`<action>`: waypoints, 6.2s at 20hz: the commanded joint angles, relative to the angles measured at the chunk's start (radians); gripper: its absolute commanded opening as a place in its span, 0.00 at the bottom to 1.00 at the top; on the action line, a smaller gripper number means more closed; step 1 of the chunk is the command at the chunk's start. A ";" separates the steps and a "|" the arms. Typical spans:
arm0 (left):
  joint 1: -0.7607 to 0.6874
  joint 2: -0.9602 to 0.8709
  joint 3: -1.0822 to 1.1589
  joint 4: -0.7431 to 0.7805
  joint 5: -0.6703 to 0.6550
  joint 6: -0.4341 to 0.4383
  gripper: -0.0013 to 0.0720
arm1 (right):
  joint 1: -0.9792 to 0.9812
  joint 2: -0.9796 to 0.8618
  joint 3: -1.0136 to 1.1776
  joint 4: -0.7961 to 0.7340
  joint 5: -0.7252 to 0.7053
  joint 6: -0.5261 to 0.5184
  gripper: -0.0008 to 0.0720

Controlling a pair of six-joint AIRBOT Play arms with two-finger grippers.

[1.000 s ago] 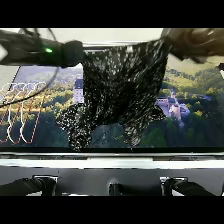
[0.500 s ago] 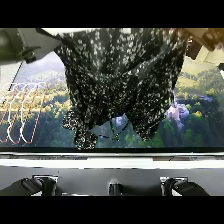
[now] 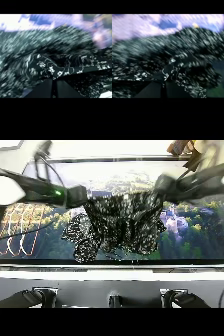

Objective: Fold the clothes and pants, and hang the long-sleeved shirts on hangers.

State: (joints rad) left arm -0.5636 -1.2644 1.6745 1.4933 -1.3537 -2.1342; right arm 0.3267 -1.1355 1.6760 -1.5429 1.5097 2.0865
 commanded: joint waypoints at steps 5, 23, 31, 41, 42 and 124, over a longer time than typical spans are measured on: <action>-0.039 -0.093 -0.177 -0.025 0.037 -0.010 0.05 | 0.287 -0.002 -0.457 -0.242 -0.169 0.344 0.05; 0.169 0.003 -0.322 -0.062 0.177 0.139 0.88 | 0.336 -0.019 -0.542 -0.319 -0.320 0.440 0.05; 0.744 0.206 -0.411 -0.015 0.004 0.625 0.88 | 0.336 -0.019 -0.542 -0.307 -0.319 0.399 0.05; 1.150 0.206 -0.670 -0.111 0.101 1.039 0.88 | 0.336 -0.019 -0.542 -0.308 -0.335 0.393 0.05; 1.189 0.206 -0.705 -0.135 0.121 1.074 0.88 | 0.336 -0.019 -0.542 -0.308 -0.334 0.393 0.05; 0.635 0.729 -0.958 -0.543 -0.110 1.654 0.05 | 0.336 -0.026 -0.542 -0.441 -0.221 0.496 0.05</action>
State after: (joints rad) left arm 0.0723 -0.5537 0.7170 0.9375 -1.4437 -0.4789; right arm 0.6624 -1.1564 1.1347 -1.9774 1.2858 2.5725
